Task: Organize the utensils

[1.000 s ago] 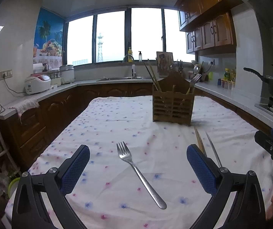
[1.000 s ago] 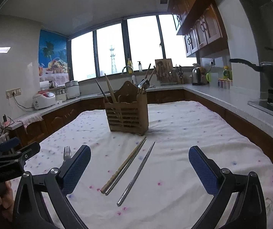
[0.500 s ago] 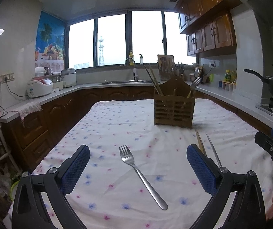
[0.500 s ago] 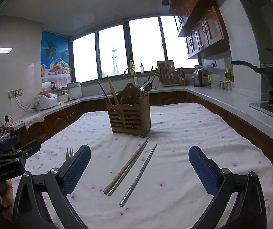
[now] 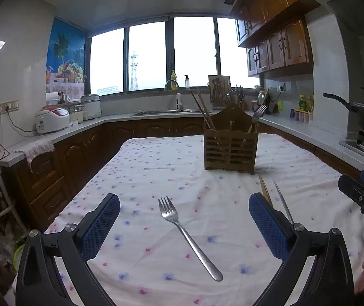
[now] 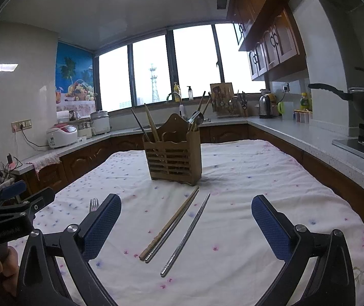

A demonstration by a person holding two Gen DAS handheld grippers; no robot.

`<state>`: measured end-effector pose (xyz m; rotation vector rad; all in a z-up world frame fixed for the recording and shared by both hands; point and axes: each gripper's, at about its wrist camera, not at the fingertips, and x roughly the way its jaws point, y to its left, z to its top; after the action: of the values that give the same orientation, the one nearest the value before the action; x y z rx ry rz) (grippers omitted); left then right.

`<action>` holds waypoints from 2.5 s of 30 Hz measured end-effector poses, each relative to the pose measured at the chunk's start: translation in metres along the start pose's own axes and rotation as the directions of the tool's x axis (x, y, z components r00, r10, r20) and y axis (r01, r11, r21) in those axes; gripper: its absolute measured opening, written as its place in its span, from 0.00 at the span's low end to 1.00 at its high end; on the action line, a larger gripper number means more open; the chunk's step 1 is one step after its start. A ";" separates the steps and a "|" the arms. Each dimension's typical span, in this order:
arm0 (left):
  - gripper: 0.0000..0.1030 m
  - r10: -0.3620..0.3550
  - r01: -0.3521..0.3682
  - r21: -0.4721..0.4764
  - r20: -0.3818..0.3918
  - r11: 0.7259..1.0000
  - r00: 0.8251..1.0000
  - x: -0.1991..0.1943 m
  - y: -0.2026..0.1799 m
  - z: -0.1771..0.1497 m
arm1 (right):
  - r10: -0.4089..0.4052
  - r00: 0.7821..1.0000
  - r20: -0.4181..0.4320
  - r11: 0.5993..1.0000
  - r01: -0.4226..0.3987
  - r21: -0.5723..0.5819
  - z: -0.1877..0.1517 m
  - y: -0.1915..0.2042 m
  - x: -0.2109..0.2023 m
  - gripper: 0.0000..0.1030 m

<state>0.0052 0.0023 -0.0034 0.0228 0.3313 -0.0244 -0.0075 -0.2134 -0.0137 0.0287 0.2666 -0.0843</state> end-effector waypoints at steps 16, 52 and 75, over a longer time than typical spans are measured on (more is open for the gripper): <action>0.99 0.007 -0.007 0.004 -0.001 1.000 1.000 0.002 -0.005 0.001 | 0.002 1.000 -0.004 1.000 -0.002 -0.003 0.002 0.003 0.002 1.00; 0.99 0.015 -0.015 0.017 0.004 1.000 1.000 0.003 -0.010 0.002 | 0.011 1.000 0.000 1.000 -0.011 0.002 0.007 0.006 0.002 1.00; 0.99 0.013 -0.013 0.016 -0.001 1.000 1.000 0.004 -0.011 0.002 | 0.011 1.000 -0.004 1.000 -0.011 0.004 0.008 0.006 0.002 1.00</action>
<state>0.0092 -0.0089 -0.0029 0.0408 0.3318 -0.0144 -0.0027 -0.2076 -0.0063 0.0343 0.2699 -0.0739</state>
